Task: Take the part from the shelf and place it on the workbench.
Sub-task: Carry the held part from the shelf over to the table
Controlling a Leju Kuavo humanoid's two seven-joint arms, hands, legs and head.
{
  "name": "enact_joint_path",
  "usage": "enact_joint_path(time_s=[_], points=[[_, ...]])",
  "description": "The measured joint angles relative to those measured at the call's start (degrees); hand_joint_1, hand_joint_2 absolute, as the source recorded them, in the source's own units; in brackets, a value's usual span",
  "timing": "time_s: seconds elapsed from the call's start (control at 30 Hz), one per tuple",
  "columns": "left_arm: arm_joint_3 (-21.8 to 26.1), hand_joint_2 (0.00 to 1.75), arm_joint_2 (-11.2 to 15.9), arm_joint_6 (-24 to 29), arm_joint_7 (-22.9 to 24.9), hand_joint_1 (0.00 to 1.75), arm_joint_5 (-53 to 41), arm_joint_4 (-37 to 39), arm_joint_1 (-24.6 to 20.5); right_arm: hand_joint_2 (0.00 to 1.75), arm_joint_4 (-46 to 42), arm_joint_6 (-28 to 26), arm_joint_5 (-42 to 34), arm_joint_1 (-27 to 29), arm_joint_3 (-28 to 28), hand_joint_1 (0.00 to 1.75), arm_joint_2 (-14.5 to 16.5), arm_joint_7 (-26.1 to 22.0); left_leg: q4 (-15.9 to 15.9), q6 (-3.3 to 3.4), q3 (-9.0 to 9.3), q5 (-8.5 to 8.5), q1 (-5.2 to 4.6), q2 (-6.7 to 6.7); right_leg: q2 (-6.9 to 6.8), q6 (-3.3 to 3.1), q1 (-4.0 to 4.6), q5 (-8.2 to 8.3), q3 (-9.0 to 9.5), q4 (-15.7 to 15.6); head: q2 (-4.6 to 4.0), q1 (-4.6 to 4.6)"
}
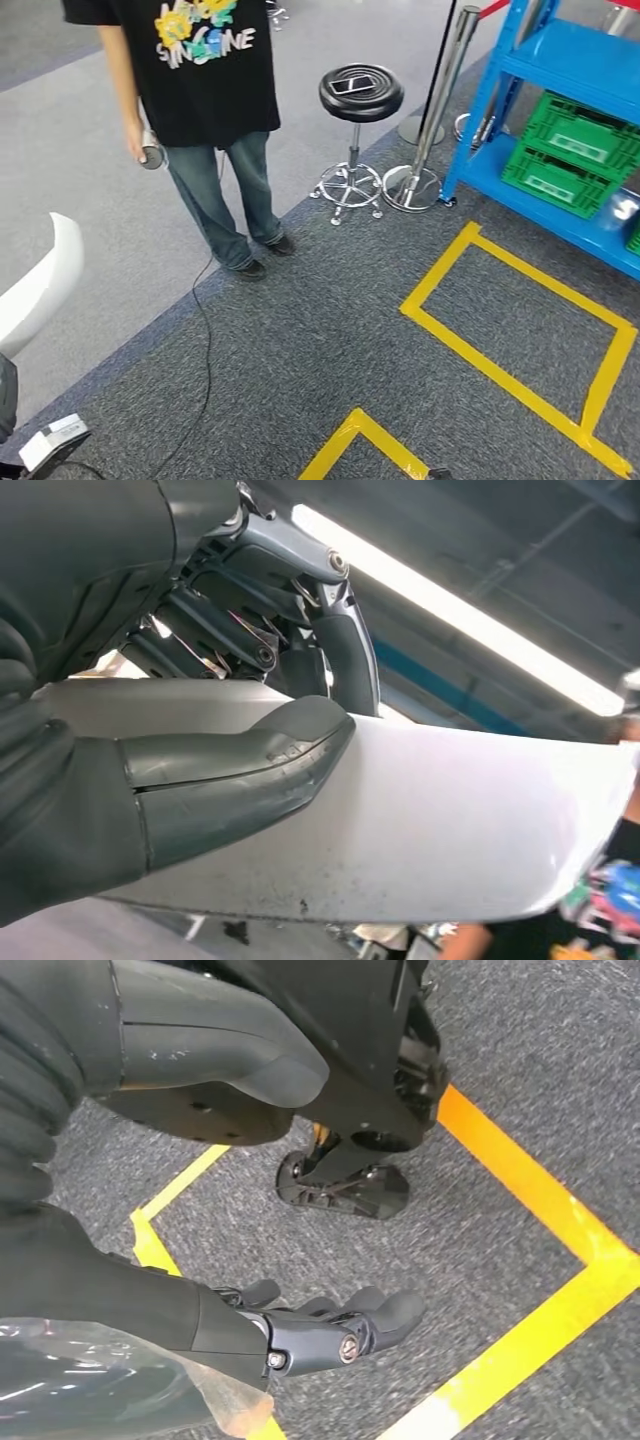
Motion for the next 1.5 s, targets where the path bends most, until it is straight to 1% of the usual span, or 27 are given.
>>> enact_joint_path(time_s=[0.03,0.1,0.17,0.2,0.27,0.3,0.33,0.4,0.47,0.53,0.57,0.63,0.7,0.77,0.83,0.87,0.93,1.0,1.07,1.13,1.2,1.23,1.27,1.3,1.37,1.43,1.5], points=[[-0.02,1.75,0.07,0.01,0.07,1.75,-0.03,0.1,-0.1,1.75,0.0,0.0,-0.06,-0.12,-0.01,0.0,-0.01,-0.02,-0.15,0.4,-0.03,0.1,0.04,-0.67,-0.33,0.32,-0.07,-0.12,0.33,-0.09,0.01,0.05],[-0.32,1.75,0.22,0.01,0.25,1.75,-0.24,0.35,-0.53,1.75,0.0,0.0,-0.31,-0.35,-0.01,0.0,-0.02,-0.1,-0.47,1.2,-0.02,0.5,0.23,-1.78,1.55,0.92,-0.24,-1.42,0.02,1.44,0.0,0.2],[-1.04,1.75,0.39,0.01,0.58,1.75,-0.43,0.66,-1.38,1.75,0.0,0.0,-0.59,-0.3,-0.01,0.0,-0.02,-0.16,-0.62,1.74,-0.13,0.8,0.37,-2.91,5.04,1.18,-0.34,-4.86,-2.87,7.53,0.01,0.49],[-1.48,1.75,0.48,0.01,0.76,1.75,-0.46,0.9,-1.81,1.75,0.0,-0.01,-0.71,-0.17,-0.01,0.0,-0.02,-0.18,-0.61,1.86,-0.22,0.85,0.33,-3.6,6.08,1.16,-0.35,-6.68,-4.97,11.68,0.01,0.59],[-2.31,1.75,0.65,0.0,1.01,1.75,-0.56,1.46,-2.41,1.75,0.0,-0.03,-0.91,0.15,-0.01,0.0,-0.02,-0.17,-0.58,1.93,-0.29,0.87,0.22,-5.12,6.68,1.01,-0.33,-7.52,-7.98,16.6,0.01,0.66],[-2.69,1.75,0.74,-0.01,1.04,1.75,-0.66,1.73,-2.66,1.75,0.0,-0.04,-1.01,0.25,-0.01,0.0,-0.01,-0.17,-0.55,1.93,-0.27,0.87,0.19,-5.91,6.84,0.88,-0.32,-6.22,-8.1,15.96,0.01,0.67],[-3.05,1.75,0.84,-0.01,1.1,1.75,-0.77,1.95,-2.96,1.75,0.0,-0.04,-1.08,0.31,-0.01,0.0,-0.01,-0.18,-0.51,1.92,-0.23,0.87,0.16,-6.71,7.26,0.67,-0.32,-4.0,-7.14,13.11,0.01,0.67],[-3.77,1.75,1.03,-0.01,1.34,1.75,-0.98,2.34,-3.74,1.75,0.01,-0.04,-1.25,0.36,-0.02,0.0,-0.09,-0.22,-0.32,1.78,-0.29,0.83,0.13,-8.14,10.18,0.08,-0.44,0.21,-4.03,5.15,0.01,0.66],[-4.54,1.75,1.31,-0.01,1.93,1.75,-1.12,2.81,-4.59,1.75,0.03,-0.03,-1.46,0.39,-0.03,0.0,-0.21,-0.43,-0.15,1.22,-0.68,0.89,0.29,-9.54,12.43,-0.19,-0.43,1.59,-2.12,0.76,0.01,0.66],[-5.23,1.75,1.68,-0.01,2.62,1.75,-1.37,3.26,-5.17,1.75,0.04,0.07,-1.63,0.38,-0.05,0.0,-0.26,-1.16,-0.23,0.34,-1.12,1.2,0.58,-11.04,11.58,-0.34,-0.32,1.62,-1.56,0.11,0.01,0.67],[-5.53,1.75,1.88,-0.01,2.81,1.75,-1.55,3.45,-5.38,1.75,0.05,0.22,-1.63,0.37,-0.07,0.0,-0.28,-1.91,-0.01,0.01,-1.34,1.14,0.58,-10.88,10.82,-0.55,-0.37,1.8,-1.25,-0.19,0.01,0.65],[-6.06,1.75,2.19,0.01,3.03,1.75,-1.98,3.73,-6.08,1.75,0.08,0.81,-1.45,0.41,-0.09,0.0,-0.38,-4.44,2.92,-0.45,-2.74,-0.62,0.45,-8.28,9.02,-1.03,-0.56,2.11,-0.75,-0.84,0.01,0.34],[-6.68,1.75,2.34,0.01,3.04,1.75,-2.32,3.93,-6.75,1.75,0.11,1.48,-1.21,0.55,-0.09,0.0,-0.48,-7.51,9.92,-0.9,-6.06,-4.11,0.56,-4.91,7.15,-1.33,-0.45,1.96,-0.44,-1.0,0.01,0.07],[-7.1,1.75,2.36,0.0,3.04,1.75,-2.46,4.09,-6.93,1.75,0.11,1.94,-1.07,0.62,-0.08,0.0,-0.5,-10.11,15.3,-1.31,-8.73,-5.72,0.88,-3.86,5.39,-1.34,-0.38,1.67,-0.28,-0.98,0.01,0.03],[-7.27,1.75,2.37,-0.01,3.04,1.75,-2.58,4.17,-6.94,1.75,0.11,2.18,-0.97,0.54,-0.08,0.0,-0.5,-11.82,13.01,-1.58,-7.6,-3.45,1.2,-3.36,3.82,-1.09,-0.43,1.32,0.04,-0.95,0.01,0.02],[-7.35,1.75,2.38,-0.01,3.04,1.75,-2.64,4.17,-6.95,1.75,0.11,2.27,-0.77,0.44,-0.09,0.0,-0.5,-12.44,9.21,-1.7,-5.62,-1.41,1.33,-2.6,3.08,-0.87,-0.47,1.06,0.31,-0.9,0.01,0.03],[-7.57,1.75,2.4,-0.01,3.05,1.75,-2.74,4.2,-7.06,1.75,0.05,2.01,1.2,-0.01,-0.45,0.0,-0.7,-13.39,2.57,-1.51,-2.2,0.72,1.11,-0.18,1.94,-0.24,-0.31,0.47,0.56,-0.71,0.01,-0.03],[-7.92,1.75,2.43,0.0,3.16,1.75,-2.82,4.22,-7.23,1.75,-1.28,0.52,9.33,-0.35,-2.71,0.0,-1.35,-13.87,0.63,-0.63,-1.31,0.51,0.7,0.72,1.05,0.48,-0.04,-0.05,0.6,-0.72,0.01,0.03],[-8.19,1.75,2.46,0.01,3.28,1.75,-2.89,4.2,-7.29,1.75,-3.78,-0.64,22.88,0.2,-8.77,0.0,-2.09,-14.0,0.49,0.36,-1.31,0.5,0.62,-0.64,0.1,1.16,-0.09,-0.47,1.21,-0.95,0.01,0.13],[-8.25,1.75,2.47,0.02,3.32,1.75,-2.91,4.17,-7.43,1.75,-5.55,-0.52,33.99,1.23,-17.33,0.0,-2.43,-14.04,0.28,1.14,-1.22,0.65,0.68,-1.94,1.88,1.67,-0.33,-2.08,0.81,0.93,0.01,0.28],[-8.3,1.75,2.46,0.04,3.37,1.75,-2.91,4.15,-7.69,1.75,-6.27,-0.05,39.25,2.05,-24.57,0.0,-2.44,-14.04,0.19,1.75,-1.23,0.7,0.58,-3.13,5.26,1.71,-0.45,-5.59,-2.8,8.0,0.0,0.51],[-8.37,1.75,2.45,0.03,3.45,1.75,-2.92,4.15,-7.78,1.75,-6.38,0.14,40.3,2.34,-27.22,0.0,-2.41,-13.92,0.2,1.96,-1.26,0.66,0.42,-3.81,6.14,1.57,-0.42,-7.17,-5.26,12.42,0.01,0.58],[-8.46,1.75,2.44,0.03,3.6,1.75,-2.92,4.16,-7.83,1.75,-6.29,0.36,40.99,2.52,-29.44,0.0,-2.39,-13.56,0.2,2.08,-1.25,0.6,0.25,-4.56,6.53,1.38,-0.38,-7.95,-7.4,15.87,0.01,0.65],[-8.56,1.75,2.43,0.03,3.74,1.75,-2.91,4.16,-7.84,1.75,-5.99,0.54,41.28,2.64,-31.36,0.0,-2.37,-12.96,0.21,2.15,-1.19,0.56,0.08,-5.37,6.7,1.12,-0.31,-7.45,-8.64,17.16,0.01,0.68],[-8.68,1.75,2.43,0.03,3.96,1.75,-2.89,4.17,-7.9,1.75,-5.18,0.9,41.45,2.71,-34.29,0.0,-2.34,-11.62,0.22,2.19,-0.95,0.51,-0.16,-7.08,7.41,0.39,-0.09,-3.23,-7.93,12.94,0.01,0.73],[-8.78,1.75,2.43,0.03,3.97,1.75,-2.87,4.18,-8.05,1.75,-4.4,1.12,41.43,2.73,-36.28,0.0,-2.33,-10.97,0.29,2.08,-0.83,0.42,-0.24,-8.57,9.9,-0.41,0.02,1.08,-5.09,5.09,0.01,0.72],[-8.94,1.75,2.46,0.03,3.98,1.75,-2.86,4.19,-8.18,1.75,-3.82,1.24,41.41,2.64,-37.63,0.0,-2.32,-10.71,0.32,1.63,-1.13,0.48,-0.11,-9.86,11.48,-0.66,0.08,2.11,-3.26,1.16,0.01,0.76]])
